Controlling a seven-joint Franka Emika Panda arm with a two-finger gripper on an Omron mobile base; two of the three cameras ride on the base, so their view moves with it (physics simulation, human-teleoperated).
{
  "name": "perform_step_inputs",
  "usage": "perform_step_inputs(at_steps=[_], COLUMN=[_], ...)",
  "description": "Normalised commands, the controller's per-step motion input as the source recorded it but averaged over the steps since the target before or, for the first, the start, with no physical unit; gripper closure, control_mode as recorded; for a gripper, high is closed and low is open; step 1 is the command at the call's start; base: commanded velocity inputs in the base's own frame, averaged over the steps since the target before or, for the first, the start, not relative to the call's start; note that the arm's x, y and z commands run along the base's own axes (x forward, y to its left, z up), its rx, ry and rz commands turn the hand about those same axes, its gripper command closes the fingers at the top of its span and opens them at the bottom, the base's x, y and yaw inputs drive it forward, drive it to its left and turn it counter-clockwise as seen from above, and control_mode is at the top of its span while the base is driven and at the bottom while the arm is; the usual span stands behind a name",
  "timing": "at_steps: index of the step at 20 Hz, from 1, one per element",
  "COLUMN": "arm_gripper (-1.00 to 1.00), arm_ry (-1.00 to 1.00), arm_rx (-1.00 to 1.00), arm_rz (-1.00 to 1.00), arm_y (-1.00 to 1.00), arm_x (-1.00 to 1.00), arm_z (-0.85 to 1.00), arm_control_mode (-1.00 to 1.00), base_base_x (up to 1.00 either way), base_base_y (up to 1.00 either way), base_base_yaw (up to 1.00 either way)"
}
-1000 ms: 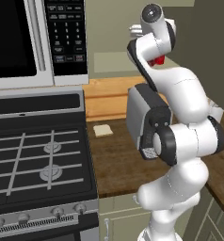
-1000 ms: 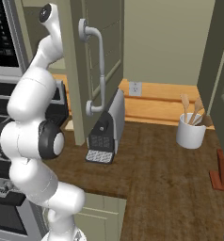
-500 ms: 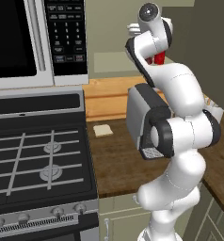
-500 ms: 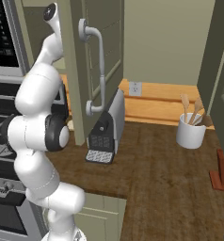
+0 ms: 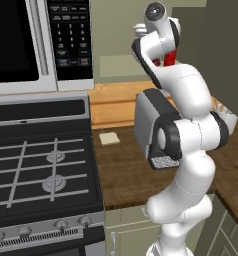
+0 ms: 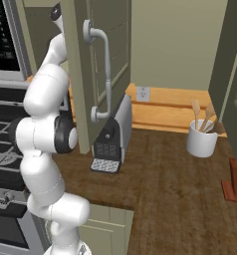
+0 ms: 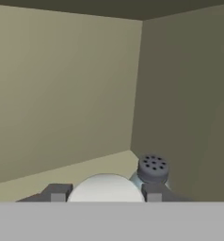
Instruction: Put the shaker and condiment bottle from the counter next to their counterparts in the cabinet.
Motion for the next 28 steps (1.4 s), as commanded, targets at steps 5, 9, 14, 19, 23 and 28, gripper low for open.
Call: perform_step_inputs(at_steps=[5, 9, 14, 19, 23, 28], arm_gripper=[-1.0, -1.0, -1.0, -1.0, -1.0, -1.0], arm_ry=[0.0, 0.0, 0.0, 0.0, -0.02, -0.01], arm_rx=[0.0, 0.0, 0.0, 0.0, 0.0, -0.03], arm_rz=[0.0, 0.0, 0.0, 0.03, 0.03, 0.03], arm_y=[0.0, 0.0, 0.0, 0.11, 0.27, 0.44], arm_x=[0.13, 0.04, -0.01, -0.31, -0.5, -0.83], arm_z=[0.0, 0.0, 0.0, 0.0, 0.0, -0.03], arm_control_mode=[-1.0, -1.0, -1.0, -1.0, -1.0, -1.0], base_base_x=[0.0, 0.0, 0.0, 0.0, 0.0, 0.0], base_base_y=[0.0, 0.0, 0.0, 0.0, 0.0, 0.0], base_base_yaw=[0.0, 0.0, 0.0, 0.0, 0.0, 0.0])
